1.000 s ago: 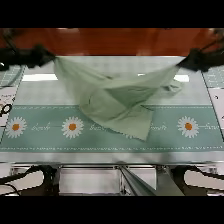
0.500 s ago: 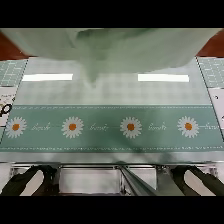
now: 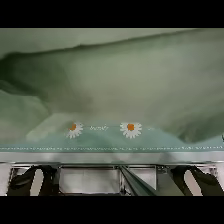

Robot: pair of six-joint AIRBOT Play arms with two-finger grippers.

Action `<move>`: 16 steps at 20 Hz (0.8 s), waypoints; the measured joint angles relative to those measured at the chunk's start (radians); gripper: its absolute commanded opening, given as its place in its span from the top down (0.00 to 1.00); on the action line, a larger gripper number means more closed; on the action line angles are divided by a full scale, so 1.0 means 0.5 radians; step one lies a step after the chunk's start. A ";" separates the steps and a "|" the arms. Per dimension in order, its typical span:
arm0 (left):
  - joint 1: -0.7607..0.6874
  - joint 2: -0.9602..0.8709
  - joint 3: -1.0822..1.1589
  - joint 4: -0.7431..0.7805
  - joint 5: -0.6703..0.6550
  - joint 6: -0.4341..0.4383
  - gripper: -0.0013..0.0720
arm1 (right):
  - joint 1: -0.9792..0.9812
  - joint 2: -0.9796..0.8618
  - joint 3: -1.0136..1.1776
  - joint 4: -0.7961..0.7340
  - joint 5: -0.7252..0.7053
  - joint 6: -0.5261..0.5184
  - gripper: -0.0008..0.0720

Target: Fold the shirts.

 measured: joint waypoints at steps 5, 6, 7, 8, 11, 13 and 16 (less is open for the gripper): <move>0.014 0.060 -0.045 0.165 -0.191 -0.094 0.95 | 0.000 0.166 -0.311 -0.143 0.066 0.054 0.94; 0.014 0.034 -0.085 0.147 -0.215 -0.101 0.95 | 0.000 0.165 -0.390 -0.148 0.067 0.061 0.94; 0.015 0.001 -0.136 0.101 -0.218 -0.106 0.95 | 0.000 0.151 -0.465 -0.141 0.066 0.062 0.94; 0.015 -0.049 -0.205 0.021 -0.230 -0.094 0.95 | 0.000 0.119 -0.548 -0.128 0.060 0.058 0.94; 0.015 -0.269 -0.468 -0.242 -0.210 0.011 0.95 | 0.000 -0.057 -0.784 -0.007 0.005 -0.023 0.94; 0.011 -0.481 -0.658 -0.413 -0.128 0.111 0.95 | 0.000 -0.245 -0.901 0.078 -0.066 -0.082 0.94; -0.056 -0.894 -0.863 -0.593 0.092 0.278 0.95 | 0.000 -0.649 -0.999 0.208 -0.223 -0.169 0.94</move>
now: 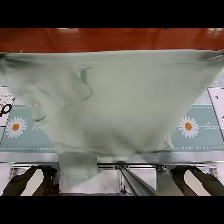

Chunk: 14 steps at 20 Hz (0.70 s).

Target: Fold the shirts.

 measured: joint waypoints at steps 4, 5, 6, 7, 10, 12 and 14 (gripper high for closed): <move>-0.193 -0.640 -0.043 -0.089 0.469 0.123 0.95 | 0.025 -0.616 -0.034 0.218 -0.343 -0.114 0.94; -0.240 -0.787 -0.018 -0.101 0.597 0.137 0.95 | 0.043 -0.768 -0.021 0.263 -0.459 -0.140 0.94; -0.287 -0.945 0.027 -0.115 0.729 0.148 0.95 | 0.060 -0.900 0.003 0.294 -0.569 -0.157 0.94; -0.327 -1.082 0.073 -0.121 0.832 0.156 0.95 | 0.076 -1.029 0.035 0.318 -0.669 -0.171 0.94; -0.422 -1.437 0.214 -0.134 1.009 0.169 0.95 | 0.110 -1.385 0.168 0.369 -0.893 -0.164 0.94; -0.455 -1.587 0.264 -0.138 1.051 0.169 0.95 | 0.118 -1.545 0.249 0.382 -0.957 -0.131 0.94; -0.472 -1.668 0.291 -0.140 1.069 0.167 0.95 | 0.126 -1.652 0.306 0.392 -0.980 -0.116 0.94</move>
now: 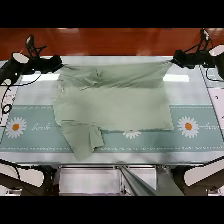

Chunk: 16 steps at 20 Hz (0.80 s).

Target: Fold the shirts.

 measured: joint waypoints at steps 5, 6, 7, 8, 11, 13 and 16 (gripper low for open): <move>0.013 -0.037 0.023 -0.002 -0.147 -0.003 0.95 | -0.024 -0.091 0.085 -0.002 0.204 0.011 0.94; 0.021 -0.027 0.025 -0.002 -0.220 0.028 0.95 | -0.036 -0.097 0.105 -0.002 0.304 0.010 0.94; 0.033 -0.018 0.027 -0.002 -0.307 0.069 0.95 | -0.050 -0.101 0.118 -0.005 0.403 0.009 0.94; 0.047 -0.011 0.027 0.002 -0.388 0.101 0.95 | -0.065 -0.103 0.128 -0.013 0.509 0.008 0.94; 0.092 0.002 0.027 0.028 -0.676 0.156 0.95 | -0.098 -0.110 0.145 -0.100 0.790 0.007 0.94; 0.103 0.002 0.027 0.086 -0.840 0.156 0.95 | -0.108 -0.112 0.149 -0.179 0.919 0.018 0.94; 0.104 -0.008 -0.002 0.176 -1.006 0.125 0.95 | -0.113 -0.115 0.130 -0.246 1.033 0.035 0.94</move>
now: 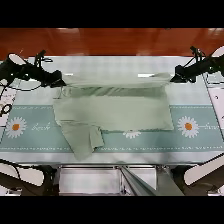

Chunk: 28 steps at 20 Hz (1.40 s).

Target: Fold the shirts.

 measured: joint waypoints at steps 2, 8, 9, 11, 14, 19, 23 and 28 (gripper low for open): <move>-0.001 -0.008 -0.043 0.037 -0.054 -0.021 0.95 | -0.002 -0.011 -0.016 -0.028 0.043 0.015 0.94; -0.003 -0.035 -0.138 0.100 -0.142 -0.039 0.95 | 0.004 -0.069 -0.031 -0.065 0.163 0.050 0.94; -0.003 -0.040 -0.144 0.101 -0.143 -0.043 0.95 | 0.010 -0.075 -0.031 -0.066 0.172 0.051 0.94; -0.002 -0.045 -0.150 0.108 -0.163 -0.043 0.93 | 0.023 -0.080 -0.031 -0.070 0.174 0.055 0.80; 0.015 -0.048 -0.140 0.118 -0.198 -0.076 0.30 | 0.047 -0.084 -0.031 -0.056 0.195 0.061 0.44; 0.142 0.069 -0.022 0.177 -0.468 -0.230 0.30 | -0.038 0.076 -0.038 -0.025 0.320 0.149 0.44; 0.275 0.496 -0.368 0.195 -0.449 -0.282 0.30 | -0.204 0.491 -0.407 -0.021 0.257 0.175 0.43; 0.539 1.073 -1.302 -0.011 -0.288 -0.146 0.30 | -0.403 1.159 -1.447 0.362 -0.124 -0.134 0.43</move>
